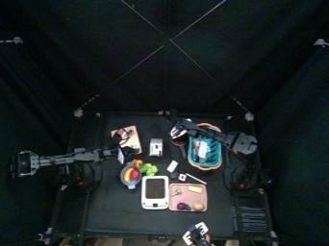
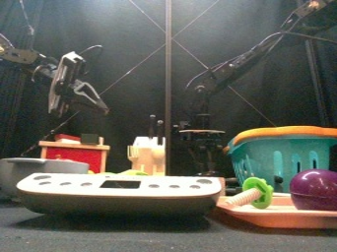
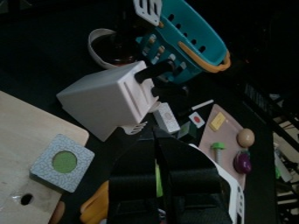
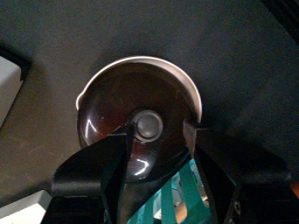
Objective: Grab pot lid
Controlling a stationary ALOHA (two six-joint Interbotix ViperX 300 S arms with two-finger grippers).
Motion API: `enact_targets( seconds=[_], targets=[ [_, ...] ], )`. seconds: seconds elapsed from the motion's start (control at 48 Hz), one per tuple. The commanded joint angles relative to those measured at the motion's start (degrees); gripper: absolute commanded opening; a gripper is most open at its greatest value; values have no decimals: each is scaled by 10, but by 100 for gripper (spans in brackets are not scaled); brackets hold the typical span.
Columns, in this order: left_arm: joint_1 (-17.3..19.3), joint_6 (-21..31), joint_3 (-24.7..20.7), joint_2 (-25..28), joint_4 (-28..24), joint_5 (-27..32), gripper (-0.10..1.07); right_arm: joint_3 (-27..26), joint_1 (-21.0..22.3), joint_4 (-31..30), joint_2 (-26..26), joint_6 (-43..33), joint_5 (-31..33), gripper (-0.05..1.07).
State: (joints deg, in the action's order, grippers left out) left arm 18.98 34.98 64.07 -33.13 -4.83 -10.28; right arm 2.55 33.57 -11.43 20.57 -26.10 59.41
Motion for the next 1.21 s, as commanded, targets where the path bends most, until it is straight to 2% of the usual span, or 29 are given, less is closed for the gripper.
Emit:
enact_targets(
  seconds=[0.0, 0.188, 0.479, 0.75, 0.875, 1.083, 1.188],
  targets=[
    [2, -1, -5, -1, 0, -2, 25, -15, 4, 0, -9, 1, -2, 84],
    [2, -1, -2, -1, 0, -2, 25, -14, 4, 0, 1, 1, -6, 70],
    [2, -1, 0, -1, 0, -2, 25, -16, 4, 1, 4, 0, -6, 68],
    [2, -1, 0, -8, 0, -3, 25, -20, -2, -9, -41, -2, -2, 68],
    [2, 0, 4, -17, 0, -2, 25, -25, -4, -10, -43, -1, 2, 68],
    [2, 0, 6, -18, 4, -2, 25, -37, -12, -11, -43, -1, 15, 68],
    [2, 0, 8, -18, 4, -2, 25, -60, -27, -20, -45, 0, 33, 68]
  ],
)
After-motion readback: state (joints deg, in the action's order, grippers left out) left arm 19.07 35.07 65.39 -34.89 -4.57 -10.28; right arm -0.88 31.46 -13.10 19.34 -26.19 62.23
